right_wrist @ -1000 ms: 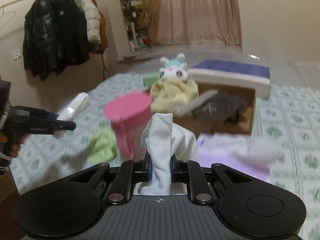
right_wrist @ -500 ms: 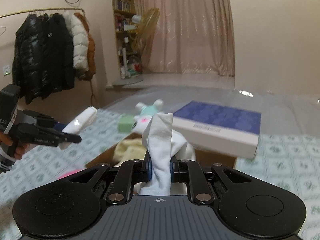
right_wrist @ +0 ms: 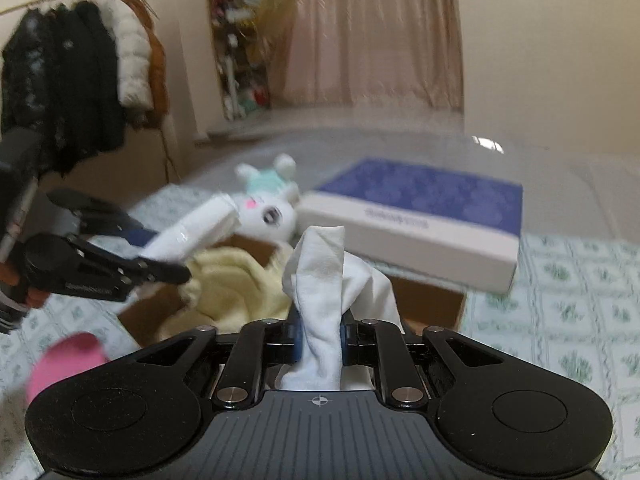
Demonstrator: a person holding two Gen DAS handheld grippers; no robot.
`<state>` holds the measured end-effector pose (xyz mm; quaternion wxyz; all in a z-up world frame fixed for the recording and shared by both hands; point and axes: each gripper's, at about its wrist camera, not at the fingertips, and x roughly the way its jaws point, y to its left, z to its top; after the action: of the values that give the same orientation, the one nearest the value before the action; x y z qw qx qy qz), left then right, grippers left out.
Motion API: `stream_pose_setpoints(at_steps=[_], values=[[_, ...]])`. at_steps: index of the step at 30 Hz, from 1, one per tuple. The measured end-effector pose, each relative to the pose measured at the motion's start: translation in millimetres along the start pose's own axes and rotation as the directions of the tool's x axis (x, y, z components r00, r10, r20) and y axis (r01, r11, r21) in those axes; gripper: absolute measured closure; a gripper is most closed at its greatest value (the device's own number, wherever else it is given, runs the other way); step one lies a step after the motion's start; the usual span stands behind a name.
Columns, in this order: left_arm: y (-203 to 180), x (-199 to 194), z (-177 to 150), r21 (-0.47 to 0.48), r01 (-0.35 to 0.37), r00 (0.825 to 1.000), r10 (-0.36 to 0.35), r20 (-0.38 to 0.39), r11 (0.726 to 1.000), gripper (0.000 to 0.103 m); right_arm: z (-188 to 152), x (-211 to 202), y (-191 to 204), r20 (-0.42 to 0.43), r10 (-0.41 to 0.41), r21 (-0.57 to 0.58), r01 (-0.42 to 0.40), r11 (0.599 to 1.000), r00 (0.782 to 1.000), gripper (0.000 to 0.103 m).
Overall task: Organize soft objects
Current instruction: 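Carry the white towel with the left tool while the right tool carries the white cloth to the box, then lower the white towel and white cloth into the box and open both tools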
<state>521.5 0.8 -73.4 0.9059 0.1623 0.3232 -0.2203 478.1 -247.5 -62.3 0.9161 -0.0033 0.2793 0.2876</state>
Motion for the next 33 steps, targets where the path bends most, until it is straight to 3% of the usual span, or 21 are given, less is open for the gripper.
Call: stream_pose_setpoints(at_steps=[3,5,7,12,19,22,27,33], values=[[-2.3,13.1,1.9,0.005,0.017,1.000,-0.017,-0.015,1.000,0.068,-6.5,21.8,-4.3,-0.062,-0.032,0.007,0.032,0.999,0.998,0.080],[-2.4,20.3,2.0,0.005,0.030,0.999,-0.029,-0.031,1.000,0.067,-10.0,35.5,-8.1,-0.118,-0.023,0.012,0.025,1.000,0.993,0.053],[-2.3,27.0,1.7,0.008,0.030,0.999,-0.029,-0.042,1.000,0.065,-12.9,42.1,-8.7,-0.134,-0.010,0.010,0.011,1.000,0.991,0.044],[-3.0,36.7,-1.8,0.024,0.040,0.997,-0.038,-0.066,0.999,0.059,-15.3,39.4,-15.1,-0.122,-0.001,0.043,0.006,0.999,0.993,0.044],[1.4,33.5,-4.9,0.026,0.023,0.999,-0.022,-0.038,0.999,0.043,-14.6,31.0,-16.7,-0.117,-0.012,0.044,0.017,0.999,0.993,0.044],[5.8,28.6,-5.9,0.008,0.020,0.999,-0.019,-0.030,1.000,0.042,-15.6,28.3,-17.2,-0.115,-0.013,0.050,0.019,0.999,0.993,0.044],[18.1,19.1,-12.7,-0.032,0.023,1.000,-0.024,-0.020,0.999,0.051,-18.6,26.3,-16.2,-0.119,-0.014,0.033,0.018,0.999,0.993,0.045],[31.8,5.7,-23.0,-0.083,0.041,0.999,-0.041,0.002,0.996,0.076,-20.4,21.3,-13.9,-0.105,-0.012,0.023,0.015,1.000,0.994,0.051]])
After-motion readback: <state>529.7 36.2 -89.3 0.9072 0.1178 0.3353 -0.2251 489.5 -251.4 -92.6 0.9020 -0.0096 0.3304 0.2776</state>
